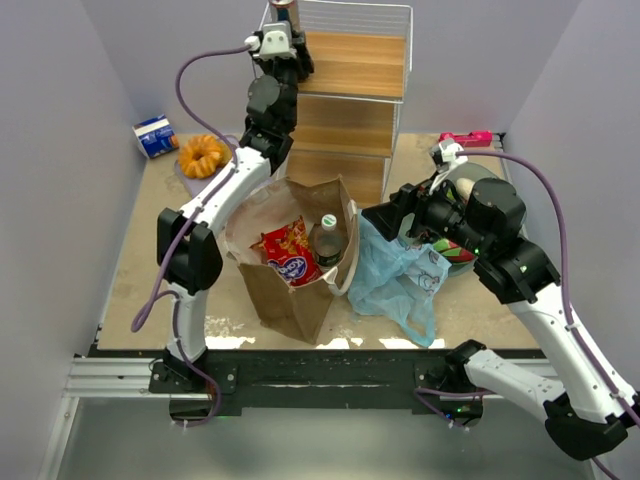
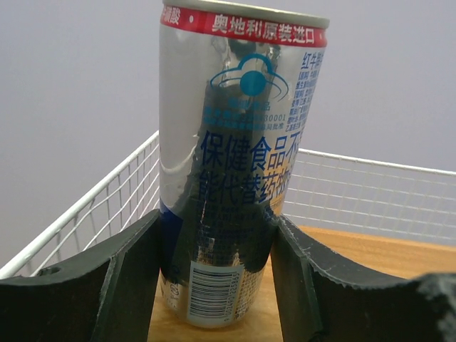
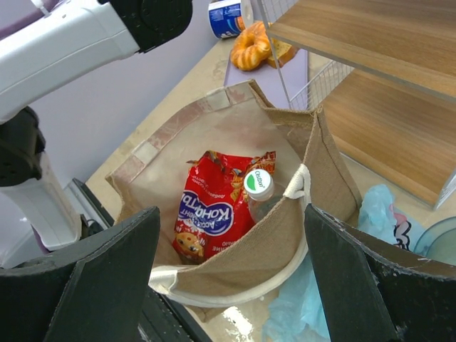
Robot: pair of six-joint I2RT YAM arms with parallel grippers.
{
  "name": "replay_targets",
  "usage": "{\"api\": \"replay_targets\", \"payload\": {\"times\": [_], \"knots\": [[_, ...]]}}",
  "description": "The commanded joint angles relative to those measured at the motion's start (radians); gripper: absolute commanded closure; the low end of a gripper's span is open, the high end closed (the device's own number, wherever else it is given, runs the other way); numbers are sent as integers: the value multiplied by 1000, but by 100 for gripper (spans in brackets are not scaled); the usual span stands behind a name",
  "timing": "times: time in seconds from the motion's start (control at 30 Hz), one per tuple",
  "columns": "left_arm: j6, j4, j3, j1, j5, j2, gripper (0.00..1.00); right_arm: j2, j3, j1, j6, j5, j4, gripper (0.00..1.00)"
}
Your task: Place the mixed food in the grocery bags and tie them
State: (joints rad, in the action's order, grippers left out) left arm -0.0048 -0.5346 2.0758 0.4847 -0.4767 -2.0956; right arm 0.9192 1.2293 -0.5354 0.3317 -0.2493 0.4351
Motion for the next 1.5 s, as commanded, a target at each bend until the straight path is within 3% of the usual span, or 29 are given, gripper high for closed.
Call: {"api": "replay_targets", "payload": {"times": [0.0, 0.17, 0.7, 1.47], "knots": [[51, -50, -186, 3, 26, 43, 89, -3, 18, 3, -11, -7, -6, 14], [94, -108, -244, 23, 110, 108, 100, -13, 10, 3, -13, 11, 4, 14], [117, -297, -393, 46, 291, 279, 100, -2, 16, 3, -28, 38, 24, 14], [72, -355, -431, 46, 388, 405, 100, 6, 22, 3, -45, 62, 47, 14]]}}
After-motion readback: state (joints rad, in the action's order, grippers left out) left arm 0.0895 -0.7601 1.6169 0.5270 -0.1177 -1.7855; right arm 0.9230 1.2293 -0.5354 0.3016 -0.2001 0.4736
